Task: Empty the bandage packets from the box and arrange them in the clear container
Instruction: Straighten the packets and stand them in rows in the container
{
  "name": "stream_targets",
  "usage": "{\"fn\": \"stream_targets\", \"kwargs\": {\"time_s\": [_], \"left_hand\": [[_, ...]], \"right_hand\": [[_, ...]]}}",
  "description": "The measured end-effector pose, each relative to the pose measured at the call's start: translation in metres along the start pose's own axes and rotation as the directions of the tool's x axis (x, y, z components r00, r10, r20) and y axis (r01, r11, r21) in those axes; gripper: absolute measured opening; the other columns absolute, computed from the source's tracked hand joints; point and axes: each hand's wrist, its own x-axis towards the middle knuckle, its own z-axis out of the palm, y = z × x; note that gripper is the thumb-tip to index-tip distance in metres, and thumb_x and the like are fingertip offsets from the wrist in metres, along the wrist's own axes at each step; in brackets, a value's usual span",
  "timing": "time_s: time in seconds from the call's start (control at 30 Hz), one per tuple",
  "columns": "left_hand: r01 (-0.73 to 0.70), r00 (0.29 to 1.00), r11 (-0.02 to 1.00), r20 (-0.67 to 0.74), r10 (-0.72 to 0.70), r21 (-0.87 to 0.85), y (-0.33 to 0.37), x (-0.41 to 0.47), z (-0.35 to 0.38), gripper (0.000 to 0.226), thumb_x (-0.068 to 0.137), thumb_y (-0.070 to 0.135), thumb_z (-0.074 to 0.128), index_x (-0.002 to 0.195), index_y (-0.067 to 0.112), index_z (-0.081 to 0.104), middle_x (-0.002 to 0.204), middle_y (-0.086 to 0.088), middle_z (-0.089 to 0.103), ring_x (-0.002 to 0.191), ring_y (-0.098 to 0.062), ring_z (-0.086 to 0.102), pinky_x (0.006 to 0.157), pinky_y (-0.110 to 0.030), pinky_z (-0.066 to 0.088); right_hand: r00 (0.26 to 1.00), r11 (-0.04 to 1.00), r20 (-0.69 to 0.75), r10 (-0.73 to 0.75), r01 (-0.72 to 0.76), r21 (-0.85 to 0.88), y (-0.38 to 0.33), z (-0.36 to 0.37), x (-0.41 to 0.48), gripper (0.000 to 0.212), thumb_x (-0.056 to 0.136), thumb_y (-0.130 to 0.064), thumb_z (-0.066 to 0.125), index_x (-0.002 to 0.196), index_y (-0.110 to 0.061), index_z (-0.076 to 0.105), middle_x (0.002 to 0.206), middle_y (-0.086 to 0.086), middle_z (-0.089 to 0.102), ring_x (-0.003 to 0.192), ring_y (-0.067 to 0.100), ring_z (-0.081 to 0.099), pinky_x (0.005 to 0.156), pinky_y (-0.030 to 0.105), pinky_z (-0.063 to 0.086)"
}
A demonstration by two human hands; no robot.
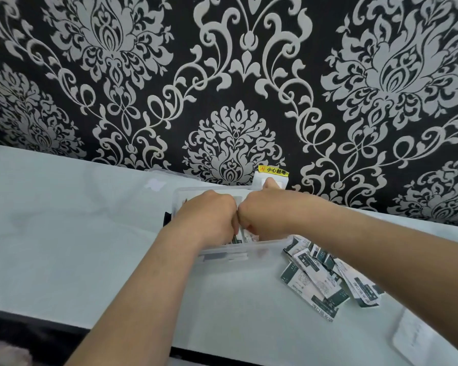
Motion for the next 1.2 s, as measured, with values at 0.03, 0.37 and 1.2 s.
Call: {"fn": "stream_targets", "kwargs": {"time_s": [0.03, 0.37, 1.2], "left_hand": [[0.001, 1.000, 1.000, 0.007, -0.001, -0.004, 0.000, 0.002, 0.001, 0.022, 0.076, 0.015, 0.057, 0.084, 0.028, 0.074, 0.097, 0.001, 0.068, 0.102, -0.022, 0.060, 0.084, -0.039, 0.054], [-0.022, 0.999, 1.000, -0.036, 0.021, -0.016, -0.003, 0.008, 0.002, 0.030, 0.080, 0.006, 0.058, 0.077, 0.031, 0.074, 0.090, 0.012, 0.069, 0.092, -0.012, 0.060, 0.084, -0.034, 0.054], [-0.286, 0.957, 0.941, 0.109, 0.270, 0.183, 0.127, -0.010, 0.087, 0.044, 0.094, 0.045, 0.052, 0.126, 0.015, 0.044, 0.134, -0.014, 0.039, 0.120, -0.031, 0.043, 0.094, -0.042, 0.041]], "right_hand": [[1.000, 0.999, 0.014, -0.014, 0.014, -0.033, 0.000, 0.001, 0.001, 0.033, 0.085, -0.003, 0.050, 0.062, -0.024, 0.039, 0.069, -0.007, 0.048, 0.064, 0.013, 0.039, 0.084, 0.039, 0.024], [0.995, 0.998, 0.081, -0.056, 0.055, 0.018, 0.014, 0.001, 0.005, 0.040, 0.077, -0.054, 0.071, 0.101, -0.024, 0.063, 0.092, -0.010, 0.062, 0.095, 0.017, 0.054, 0.085, 0.035, 0.027], [0.709, 0.365, 0.070, 0.701, -0.441, 0.820, 0.012, 0.145, -0.146, 0.080, 0.078, -0.035, 0.077, 0.144, -0.032, 0.032, 0.119, 0.003, 0.052, 0.110, 0.022, 0.051, 0.088, 0.030, 0.043]]}}
